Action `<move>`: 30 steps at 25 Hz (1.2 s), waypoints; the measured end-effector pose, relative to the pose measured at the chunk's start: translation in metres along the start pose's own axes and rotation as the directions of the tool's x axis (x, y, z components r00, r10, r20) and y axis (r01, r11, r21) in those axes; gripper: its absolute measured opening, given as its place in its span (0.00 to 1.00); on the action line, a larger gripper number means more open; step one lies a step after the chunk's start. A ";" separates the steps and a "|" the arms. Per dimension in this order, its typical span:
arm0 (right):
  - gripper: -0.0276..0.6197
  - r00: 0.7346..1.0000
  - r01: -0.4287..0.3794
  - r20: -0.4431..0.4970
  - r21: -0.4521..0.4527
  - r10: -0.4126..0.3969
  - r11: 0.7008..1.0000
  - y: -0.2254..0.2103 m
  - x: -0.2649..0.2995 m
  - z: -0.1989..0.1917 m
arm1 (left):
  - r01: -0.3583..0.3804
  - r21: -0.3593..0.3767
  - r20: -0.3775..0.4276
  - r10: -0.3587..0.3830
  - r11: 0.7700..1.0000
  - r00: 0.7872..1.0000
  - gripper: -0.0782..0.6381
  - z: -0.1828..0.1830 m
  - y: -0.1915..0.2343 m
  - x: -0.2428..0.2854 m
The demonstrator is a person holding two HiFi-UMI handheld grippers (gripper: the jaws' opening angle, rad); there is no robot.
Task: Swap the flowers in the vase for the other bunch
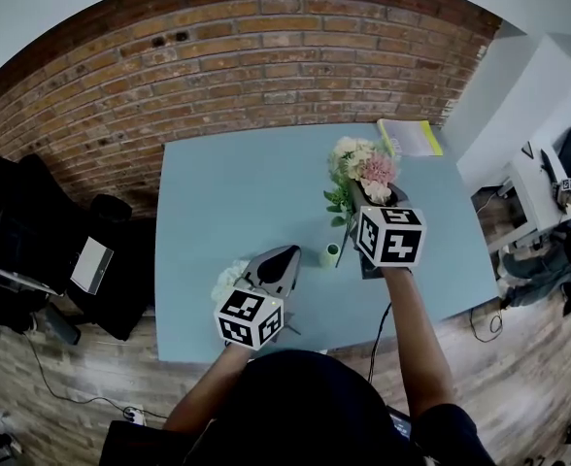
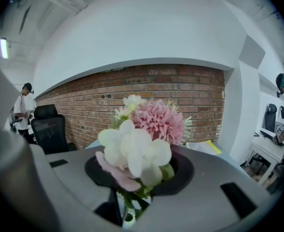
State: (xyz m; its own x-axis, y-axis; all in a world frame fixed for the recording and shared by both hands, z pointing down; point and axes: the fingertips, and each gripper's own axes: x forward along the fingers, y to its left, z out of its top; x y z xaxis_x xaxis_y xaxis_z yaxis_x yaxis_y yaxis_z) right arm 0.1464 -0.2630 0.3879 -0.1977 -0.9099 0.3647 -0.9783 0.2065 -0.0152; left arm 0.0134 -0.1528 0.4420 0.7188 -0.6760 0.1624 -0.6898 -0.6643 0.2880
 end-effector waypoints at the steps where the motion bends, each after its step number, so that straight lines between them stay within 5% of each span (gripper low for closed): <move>1: 0.27 1.000 0.000 0.003 -0.012 0.000 1.000 0.001 0.002 0.002 | -0.003 0.001 -0.001 0.003 1.000 1.000 0.12 0.000 0.001 -0.001; 13: 0.27 0.999 -0.003 0.054 -0.071 0.007 0.997 0.004 0.029 0.014 | -0.045 -0.009 0.002 0.045 0.999 0.999 0.12 0.002 0.015 -0.001; 30: 0.28 0.999 -0.017 0.049 -0.043 0.020 0.999 0.007 0.046 -0.024 | -0.071 -0.011 -0.023 0.071 0.997 0.997 0.12 -0.006 0.025 0.003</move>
State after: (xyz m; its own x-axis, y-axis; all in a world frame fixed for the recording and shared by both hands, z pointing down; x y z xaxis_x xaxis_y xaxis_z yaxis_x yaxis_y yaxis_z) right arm 0.1316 -0.2948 0.4269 -0.2196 -0.9224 0.3179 -0.9712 0.2376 0.0184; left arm -0.0017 -0.1694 0.4554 0.6697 -0.7142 0.2038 -0.7384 -0.6108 0.2859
